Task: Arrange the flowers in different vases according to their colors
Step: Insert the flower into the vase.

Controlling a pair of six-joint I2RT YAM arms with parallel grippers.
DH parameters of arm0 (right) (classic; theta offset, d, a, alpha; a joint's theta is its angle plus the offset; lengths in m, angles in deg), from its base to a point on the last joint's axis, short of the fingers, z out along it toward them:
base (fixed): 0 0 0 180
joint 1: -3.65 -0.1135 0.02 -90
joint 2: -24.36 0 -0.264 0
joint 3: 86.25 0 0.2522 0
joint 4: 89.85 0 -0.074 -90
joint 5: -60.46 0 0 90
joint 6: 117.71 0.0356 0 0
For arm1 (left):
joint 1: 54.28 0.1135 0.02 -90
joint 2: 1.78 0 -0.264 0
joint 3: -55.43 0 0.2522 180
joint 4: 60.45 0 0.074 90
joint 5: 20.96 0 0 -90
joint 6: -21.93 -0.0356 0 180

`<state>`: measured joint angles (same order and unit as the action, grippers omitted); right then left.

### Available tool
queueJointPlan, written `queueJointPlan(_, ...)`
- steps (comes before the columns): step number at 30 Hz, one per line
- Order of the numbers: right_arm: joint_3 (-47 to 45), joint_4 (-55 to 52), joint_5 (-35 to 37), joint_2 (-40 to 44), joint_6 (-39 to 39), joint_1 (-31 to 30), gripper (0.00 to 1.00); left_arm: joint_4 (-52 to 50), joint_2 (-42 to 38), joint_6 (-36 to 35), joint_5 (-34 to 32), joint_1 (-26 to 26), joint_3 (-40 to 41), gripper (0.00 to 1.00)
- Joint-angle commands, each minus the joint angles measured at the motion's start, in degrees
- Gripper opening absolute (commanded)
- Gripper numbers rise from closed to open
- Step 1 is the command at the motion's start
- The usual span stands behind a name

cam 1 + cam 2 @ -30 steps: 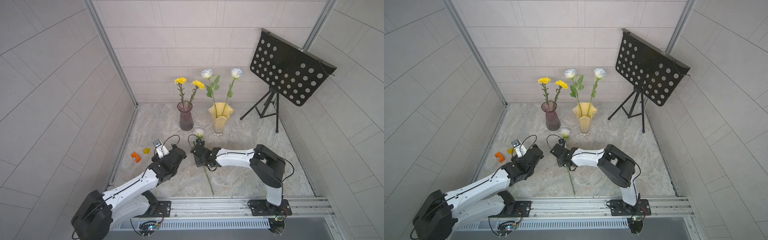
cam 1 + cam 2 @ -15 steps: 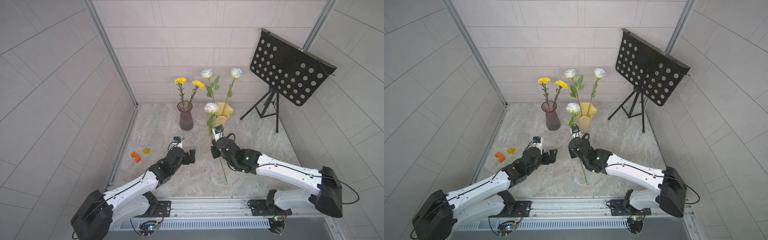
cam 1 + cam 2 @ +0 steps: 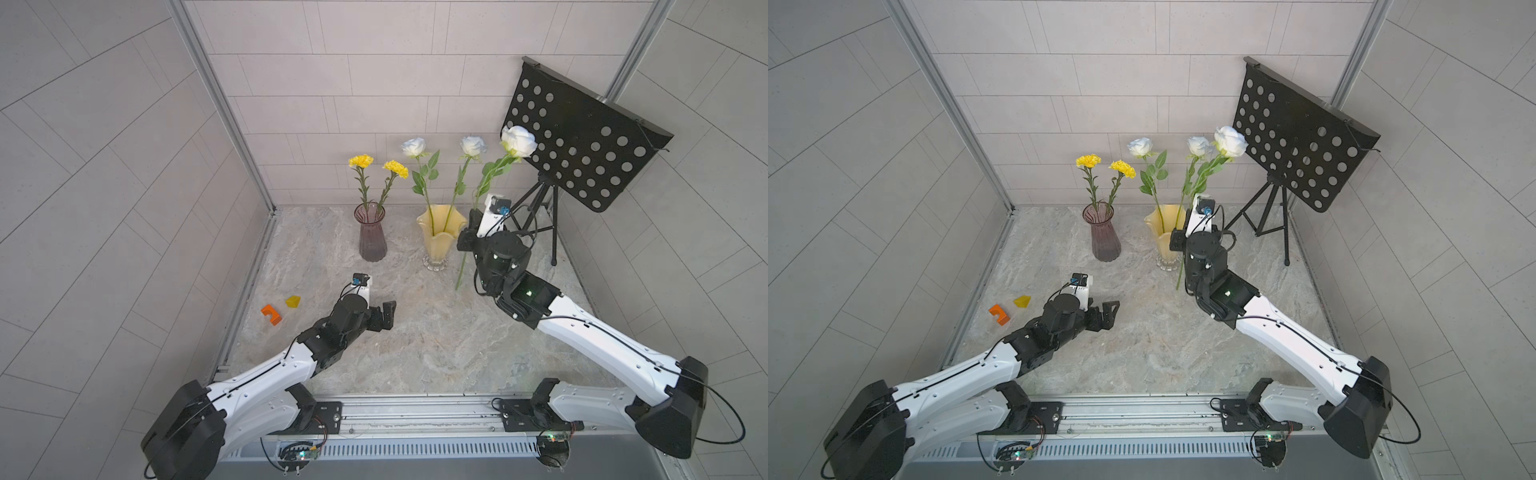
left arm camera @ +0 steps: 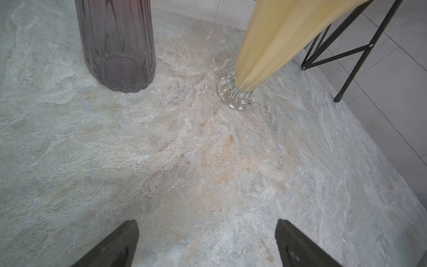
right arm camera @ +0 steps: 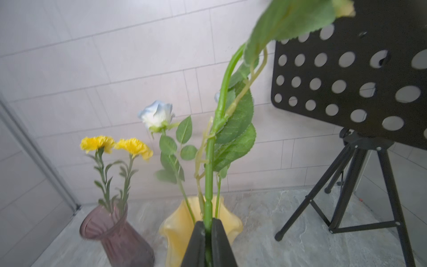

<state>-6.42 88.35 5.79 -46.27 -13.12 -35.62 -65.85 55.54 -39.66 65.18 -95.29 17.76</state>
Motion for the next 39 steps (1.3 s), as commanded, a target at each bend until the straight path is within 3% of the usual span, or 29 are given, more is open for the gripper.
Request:
queueJointPlan(1, 6.90, 6.39, -0.37, -4.54, -2.65, 2.44, 0.00, 0.41, -1.25, -1.33, 0.19, -0.20, -1.37, 1.00)
queueJointPlan(10, 21.46, 13.66, -3.09, -18.75, -14.49, 5.87, 0.00, -0.01, -0.32, -1.20, 0.34, -0.21, -2.02, 1.00)
queueJointPlan(17, 24.47, 30.79, -2.35, -31.80, -26.30, 7.25, 0.00, -0.41, 1.79, -1.17, 1.16, -0.16, -2.97, 1.00)
queueJointPlan(21, 25.01, 27.94, -2.63, -35.96, -25.31, 7.20, 0.00, -0.82, 2.82, -1.16, 2.00, -0.21, -3.67, 1.00)
queueJointPlan(27, 17.31, 26.49, -3.20, -33.09, -18.62, 6.92, 0.00, -1.33, 3.02, -1.16, 1.52, -0.19, -3.93, 1.00)
queueJointPlan(29, 15.92, 23.65, -4.37, -31.36, -16.31, 6.81, 0.12, -1.21, 3.23, -1.07, 1.57, -0.21, -3.95, 1.00)
queueJointPlan(30, 15.50, 21.96, -5.35, -30.55, -15.30, 6.83, 0.23, -1.25, 3.24, -1.07, 1.63, -0.22, -3.94, 1.00)
queueJointPlan(32, 15.61, 16.95, -7.54, -28.65, -13.21, 6.74, 0.55, -1.20, 3.66, -1.02, 1.75, -0.26, -4.05, 1.00)
queueJointPlan(35, 16.10, 10.62, -7.84, -25.89, -10.75, 6.40, 0.68, -1.56, 4.04, -1.16, 1.36, -0.27, -4.22, 1.00)
queueJointPlan(39, 15.07, 7.99, -8.25, -21.72, -10.10, 5.79, 0.73, -1.91, 4.33, -1.23, 0.67, -0.28, -4.31, 1.00)
